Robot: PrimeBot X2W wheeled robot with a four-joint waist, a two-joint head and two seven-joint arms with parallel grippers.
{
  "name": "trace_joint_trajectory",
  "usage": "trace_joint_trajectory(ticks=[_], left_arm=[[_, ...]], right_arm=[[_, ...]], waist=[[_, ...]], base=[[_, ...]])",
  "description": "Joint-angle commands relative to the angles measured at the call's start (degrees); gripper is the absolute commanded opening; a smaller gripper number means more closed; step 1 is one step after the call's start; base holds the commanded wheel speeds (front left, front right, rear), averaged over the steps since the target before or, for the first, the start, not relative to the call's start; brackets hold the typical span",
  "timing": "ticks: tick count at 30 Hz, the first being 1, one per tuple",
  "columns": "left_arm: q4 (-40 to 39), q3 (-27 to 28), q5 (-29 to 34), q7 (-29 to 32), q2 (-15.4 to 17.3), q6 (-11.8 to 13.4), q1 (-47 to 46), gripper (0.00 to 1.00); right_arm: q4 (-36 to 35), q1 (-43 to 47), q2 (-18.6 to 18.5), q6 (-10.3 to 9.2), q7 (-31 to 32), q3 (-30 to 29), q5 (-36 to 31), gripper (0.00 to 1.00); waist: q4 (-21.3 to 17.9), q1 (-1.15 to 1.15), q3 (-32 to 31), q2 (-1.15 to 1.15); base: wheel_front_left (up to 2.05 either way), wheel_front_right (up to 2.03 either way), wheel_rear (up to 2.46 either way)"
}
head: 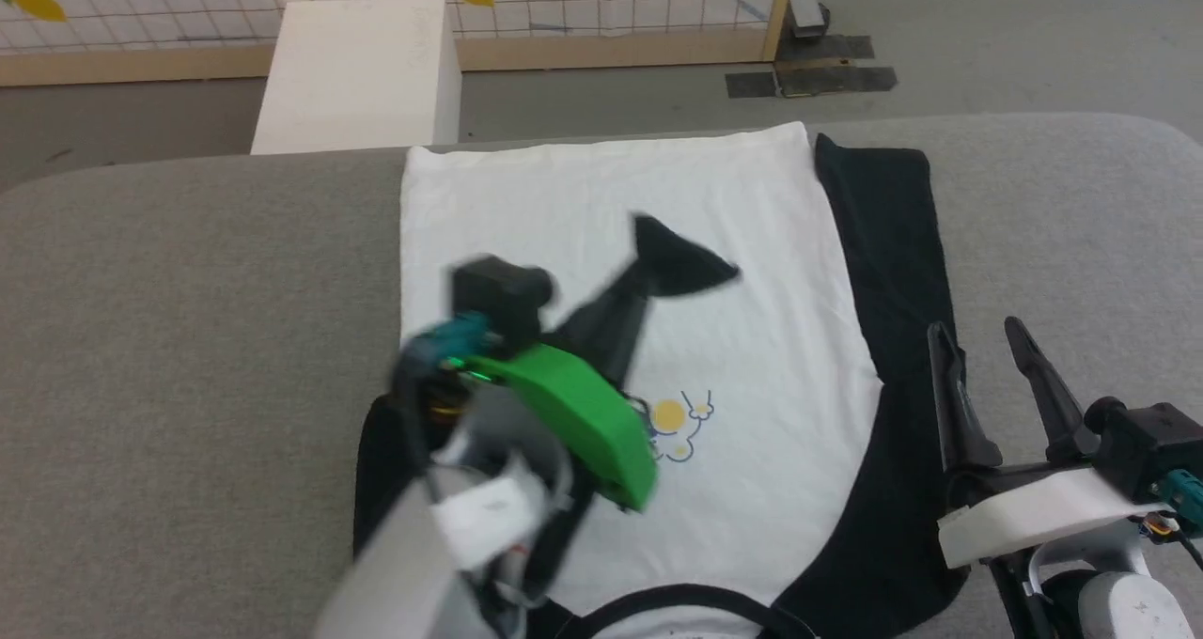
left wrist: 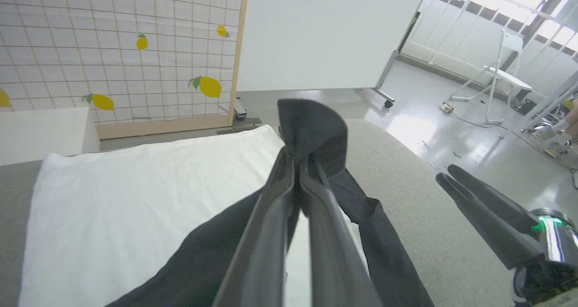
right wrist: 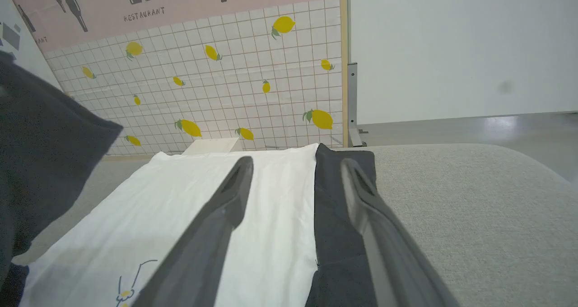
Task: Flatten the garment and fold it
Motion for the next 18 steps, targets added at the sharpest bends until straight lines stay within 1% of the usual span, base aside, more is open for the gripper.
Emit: trace_joint_trajectory(ticks=[1,4,10,14,17,18], left_arm=[[2.7,-1.8,1.3,-0.6,-0.6,-0.7,-0.9,0.00],[10.9,-6.6,2.4,-1.9,-2.1,-1.4,-0.9,0.00],[25.7,-14.3,2.5,-4.5,-3.3,-3.4,-1.6,0.00],[32.5,-19.4,1.0,-4.9,-3.5,-4.9,-2.3,0.00],[35.1,-23.1,-1.4,-4.4,-3.5,-5.7,-2.7,0.00],[35.8,-24.4,-2.3,-4.0,-3.5,-6.1,-2.9,0.30]], right_arm=[[-0.1,0.4,0.0,-0.09,0.0,0.0,0.2,1.00],[0.1,0.4,0.0,-0.09,0.1,0.0,0.2,1.00],[0.7,0.1,0.0,-0.09,-0.1,0.9,0.6,1.00],[1.3,0.0,0.0,-0.09,-0.3,1.2,0.7,1.00],[1.6,0.1,0.0,-0.09,-0.5,1.3,0.7,1.00],[1.7,0.1,0.0,-0.09,-0.5,1.4,0.7,1.00]], waist=[[-1.4,0.00,0.5,0.00],[-2.8,0.00,0.9,0.00],[-5.5,0.00,1.9,0.00],[-6.6,0.00,2.0,0.00],[-6.9,0.00,2.1,0.00],[-6.9,0.00,2.1,0.00]], base=[[0.00,0.00,0.00],[0.00,0.00,0.00],[0.00,0.00,0.00],[0.00,0.00,0.00],[0.00,0.00,0.00],[0.00,0.00,0.00]])
